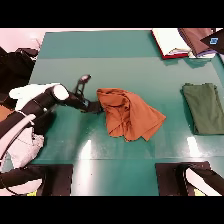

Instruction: Fold the shirts.

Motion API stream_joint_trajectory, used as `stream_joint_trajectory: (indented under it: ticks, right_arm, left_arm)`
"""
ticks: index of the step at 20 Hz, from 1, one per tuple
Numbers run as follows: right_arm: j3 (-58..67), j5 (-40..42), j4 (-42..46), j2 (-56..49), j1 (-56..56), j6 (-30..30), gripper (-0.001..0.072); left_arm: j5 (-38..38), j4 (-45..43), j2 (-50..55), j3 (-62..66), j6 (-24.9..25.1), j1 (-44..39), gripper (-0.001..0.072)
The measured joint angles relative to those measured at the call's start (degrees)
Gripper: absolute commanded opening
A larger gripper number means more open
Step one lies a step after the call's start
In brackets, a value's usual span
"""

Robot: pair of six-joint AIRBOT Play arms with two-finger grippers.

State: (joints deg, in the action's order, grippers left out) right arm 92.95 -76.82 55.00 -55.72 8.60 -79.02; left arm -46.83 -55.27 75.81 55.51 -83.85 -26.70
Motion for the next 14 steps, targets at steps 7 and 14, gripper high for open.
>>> stream_joint_trajectory:
  ticks: [7, 14]
  right_arm:
    - [0.0, -0.63, 0.0, 0.0, 0.0, 0.0, 0.002]
    - [-5.03, -6.6, 6.51, 1.36, 0.04, 0.0, 0.0021]
  left_arm:
    - [6.97, 6.54, 4.26, -3.37, 0.26, -7.56, 0.0212]
    - [6.91, 4.59, 2.25, 1.64, 0.35, -0.39, 0.0024]
